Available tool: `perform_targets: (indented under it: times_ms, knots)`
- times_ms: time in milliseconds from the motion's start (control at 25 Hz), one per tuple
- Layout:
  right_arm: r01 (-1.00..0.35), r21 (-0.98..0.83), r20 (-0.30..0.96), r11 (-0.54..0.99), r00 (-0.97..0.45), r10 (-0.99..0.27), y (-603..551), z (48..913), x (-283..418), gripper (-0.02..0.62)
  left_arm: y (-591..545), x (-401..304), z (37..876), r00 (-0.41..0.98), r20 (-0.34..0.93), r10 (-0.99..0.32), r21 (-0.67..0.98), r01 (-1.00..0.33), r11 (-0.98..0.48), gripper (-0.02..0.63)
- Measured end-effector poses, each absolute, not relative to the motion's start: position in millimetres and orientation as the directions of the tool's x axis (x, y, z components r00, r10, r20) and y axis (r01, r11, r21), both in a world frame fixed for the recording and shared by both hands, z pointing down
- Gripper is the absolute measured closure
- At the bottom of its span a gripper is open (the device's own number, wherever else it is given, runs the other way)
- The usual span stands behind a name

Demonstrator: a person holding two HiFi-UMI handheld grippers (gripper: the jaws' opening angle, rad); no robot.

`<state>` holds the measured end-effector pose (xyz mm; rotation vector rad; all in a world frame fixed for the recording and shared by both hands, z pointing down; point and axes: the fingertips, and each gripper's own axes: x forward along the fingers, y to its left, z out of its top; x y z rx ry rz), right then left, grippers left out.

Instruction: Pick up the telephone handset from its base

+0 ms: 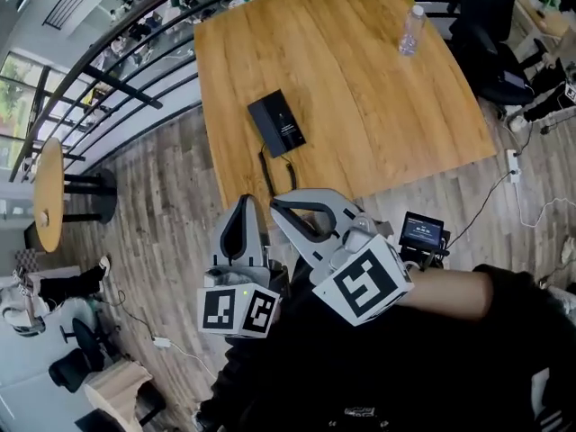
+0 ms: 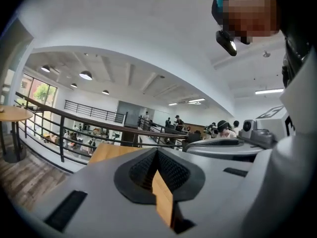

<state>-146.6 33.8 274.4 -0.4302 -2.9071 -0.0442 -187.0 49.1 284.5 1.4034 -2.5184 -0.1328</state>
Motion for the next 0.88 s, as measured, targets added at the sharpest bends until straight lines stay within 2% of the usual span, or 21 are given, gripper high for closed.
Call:
perform_targets:
  times_ms: [200,440,600,760,880]
  knots:
    - [0.171,0.028,0.191,0.985,-0.968,0.162,9.0,259.8,-179.0,0.578,13.6,-222.4,268.5,-0.404,0.149,-0.902,0.168,-0.889,0.426,0.601]
    - [0.002,0.058,0.167,0.998,-0.986,-0.008,-39.0,260.2,-192.2,0.578,-43.0,-239.4,276.9,-0.203,0.157,-0.967,0.178,-0.957,0.230,0.601]
    - [-0.127,-0.023,0.151,0.992,-0.981,-0.122,-52.4,261.4,-200.7,0.578,-58.0,-231.2,254.0,-0.118,0.072,-0.990,0.045,-0.992,0.122,0.601]
    - [-0.165,-0.021,0.161,0.986,-0.974,-0.160,-44.4,266.5,-217.6,0.578,-52.9,-240.1,268.6,-0.041,0.100,-0.994,0.075,-0.996,0.049,0.601]
    - [-0.150,-0.003,0.176,0.989,-0.973,-0.147,-27.5,273.7,-235.2,0.578,-36.0,-262.6,279.2,-0.048,0.111,-0.993,0.112,-0.992,0.060,0.601]
